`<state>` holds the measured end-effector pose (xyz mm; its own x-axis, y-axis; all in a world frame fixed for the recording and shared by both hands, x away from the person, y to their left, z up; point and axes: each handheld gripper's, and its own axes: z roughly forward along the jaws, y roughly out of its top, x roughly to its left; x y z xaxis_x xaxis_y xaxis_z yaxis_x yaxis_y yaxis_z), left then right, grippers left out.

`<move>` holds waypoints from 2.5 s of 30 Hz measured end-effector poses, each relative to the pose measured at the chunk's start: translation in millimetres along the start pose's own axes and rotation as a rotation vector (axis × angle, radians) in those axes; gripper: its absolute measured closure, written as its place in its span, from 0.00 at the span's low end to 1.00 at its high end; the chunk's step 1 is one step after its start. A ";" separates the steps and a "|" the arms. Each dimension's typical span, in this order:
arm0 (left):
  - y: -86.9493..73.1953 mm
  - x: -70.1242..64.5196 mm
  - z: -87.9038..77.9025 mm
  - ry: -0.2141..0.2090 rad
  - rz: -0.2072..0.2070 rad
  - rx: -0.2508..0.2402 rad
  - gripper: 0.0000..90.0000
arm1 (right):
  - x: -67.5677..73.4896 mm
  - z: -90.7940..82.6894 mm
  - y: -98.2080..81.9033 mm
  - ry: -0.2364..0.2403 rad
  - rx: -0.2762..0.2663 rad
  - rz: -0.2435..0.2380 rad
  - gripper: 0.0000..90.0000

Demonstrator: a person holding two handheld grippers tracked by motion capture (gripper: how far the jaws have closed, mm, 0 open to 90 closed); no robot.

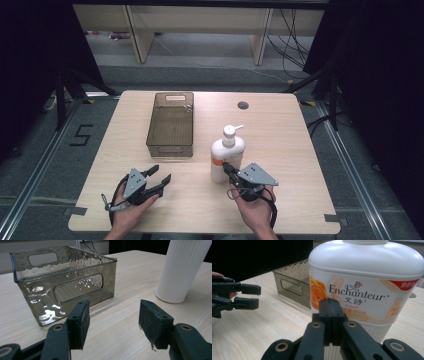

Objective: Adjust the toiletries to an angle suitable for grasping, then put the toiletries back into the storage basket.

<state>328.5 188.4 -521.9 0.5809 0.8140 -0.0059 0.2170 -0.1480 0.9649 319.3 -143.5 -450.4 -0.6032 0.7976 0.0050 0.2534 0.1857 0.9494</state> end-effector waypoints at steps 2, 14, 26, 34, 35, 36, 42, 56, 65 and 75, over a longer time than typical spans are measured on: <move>0.0 0.0 0.1 0.000 -0.002 0.000 0.46 | 1.1 2.6 1.2 -0.008 0.002 -0.005 1.00; -0.3 1.3 0.7 -0.006 -0.009 -0.009 0.45 | 7.5 21.5 10.3 -0.003 0.001 0.000 1.00; 0.1 0.4 0.6 0.000 -0.008 0.001 0.45 | 7.9 27.7 14.0 -0.002 0.006 0.002 1.00; 1.3 -1.1 1.4 -0.013 -0.032 0.005 0.44 | 8.8 15.6 16.3 0.040 -0.021 0.001 0.88; 2.2 -1.0 1.5 -0.014 -0.032 -0.002 0.43 | 8.0 8.3 16.5 0.036 -0.027 -0.013 0.84; 4.5 -1.3 1.1 -0.010 -0.037 -0.007 0.43 | 7.9 4.2 16.3 0.045 -0.021 -0.006 0.81; 15.3 -5.6 3.5 -0.037 -0.058 -0.046 0.41 | -20.8 -35.4 0.5 -0.029 -0.049 0.023 0.72; 35.2 -16.6 1.0 -0.008 -0.060 -0.057 0.40 | -85.9 -79.1 -52.0 -0.212 -0.004 0.177 0.70; 65.8 -39.8 8.0 -0.016 -0.064 -0.082 0.41 | -98.5 -65.2 -66.1 -0.277 -0.008 0.185 0.65; 107.9 -69.9 28.4 -0.044 -0.043 -0.119 0.42 | -103.3 -62.3 -75.5 -0.342 -0.001 0.254 0.64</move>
<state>333.6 99.6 -424.9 0.6074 0.7924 -0.0565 0.1492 -0.0440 0.9878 315.3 -275.7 -503.0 -0.2363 0.9623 0.1344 0.3612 -0.0414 0.9316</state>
